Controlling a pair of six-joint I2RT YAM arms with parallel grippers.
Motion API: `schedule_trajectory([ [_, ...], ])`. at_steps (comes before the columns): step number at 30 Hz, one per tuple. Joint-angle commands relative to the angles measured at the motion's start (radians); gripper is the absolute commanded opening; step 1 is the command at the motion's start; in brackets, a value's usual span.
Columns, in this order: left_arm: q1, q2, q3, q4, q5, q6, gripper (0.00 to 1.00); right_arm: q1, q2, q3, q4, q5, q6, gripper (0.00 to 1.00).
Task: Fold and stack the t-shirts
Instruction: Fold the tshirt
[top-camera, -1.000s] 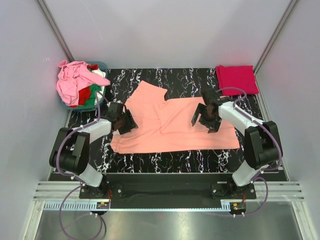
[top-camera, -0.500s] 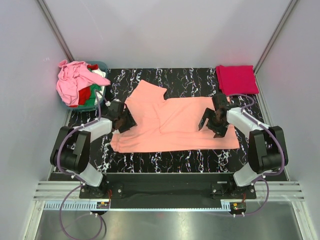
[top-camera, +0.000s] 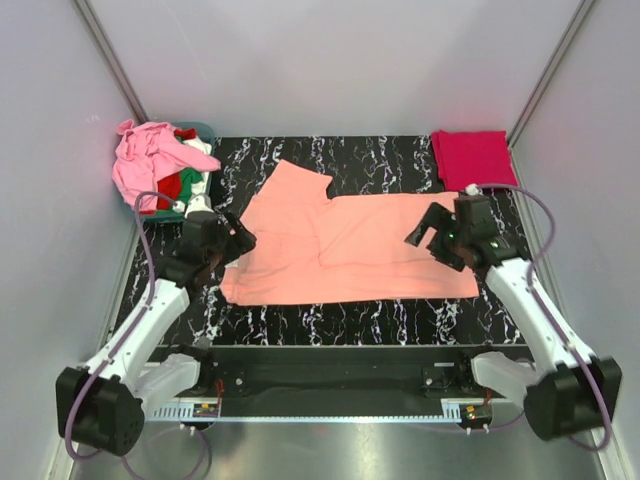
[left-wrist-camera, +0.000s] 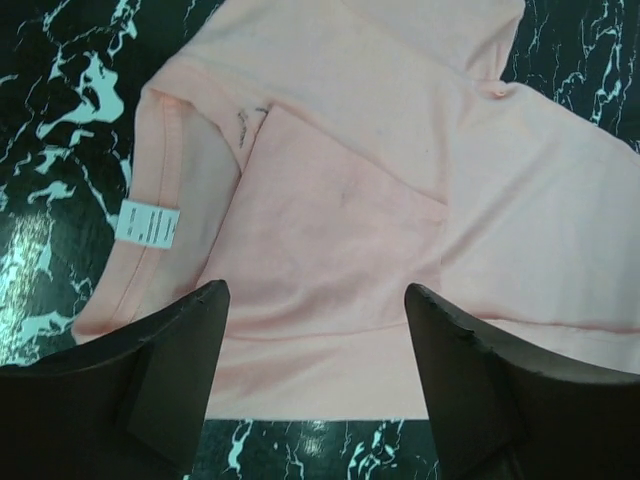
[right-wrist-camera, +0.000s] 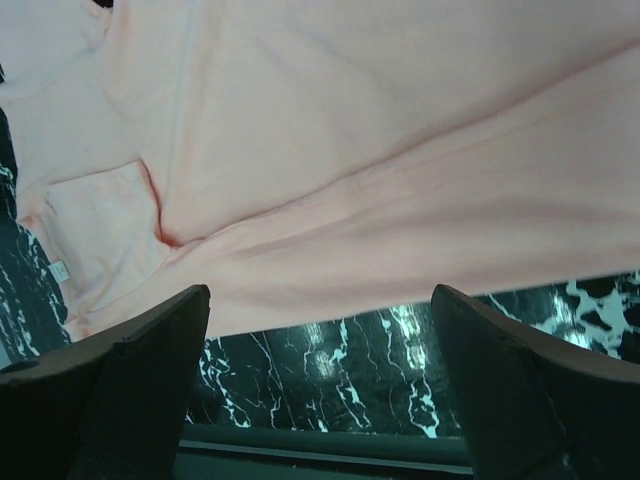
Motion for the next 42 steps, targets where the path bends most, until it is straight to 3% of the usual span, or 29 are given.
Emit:
schedule_trajectory([
  [1,-0.007,-0.126,-0.140,-0.080,0.013,-0.039,0.77,-0.006,-0.177,-0.133,-0.064,0.104,0.122,1.00],
  [5,-0.018,-0.229,-0.263,-0.137,0.014,-0.095,0.77,-0.004,-0.480,-0.305,-0.191,0.219,0.320,0.99],
  [10,-0.125,-0.282,-0.307,-0.186,-0.045,-0.181,0.78,-0.004,-0.639,-0.379,-0.245,0.286,0.458,0.94],
  [16,-0.147,-0.283,-0.354,-0.183,-0.079,-0.204,0.80,-0.006,-0.396,-0.381,-0.227,0.273,0.470,0.93],
  [27,-0.147,-0.200,-0.389,-0.096,-0.088,-0.204,0.81,-0.041,-0.242,-0.413,-0.060,0.318,0.491,0.84],
  [30,-0.145,-0.182,-0.383,-0.088,-0.105,-0.207,0.81,-0.110,-0.196,-0.399,-0.026,0.306,0.452,0.80],
  [38,-0.142,-0.138,-0.374,-0.068,-0.128,-0.215,0.81,-0.450,-0.069,-0.410,0.060,0.136,0.294,0.75],
  [42,-0.137,-0.102,-0.376,-0.056,-0.141,-0.221,0.78,-0.493,-0.035,-0.425,0.097,0.085,0.276,0.71],
])
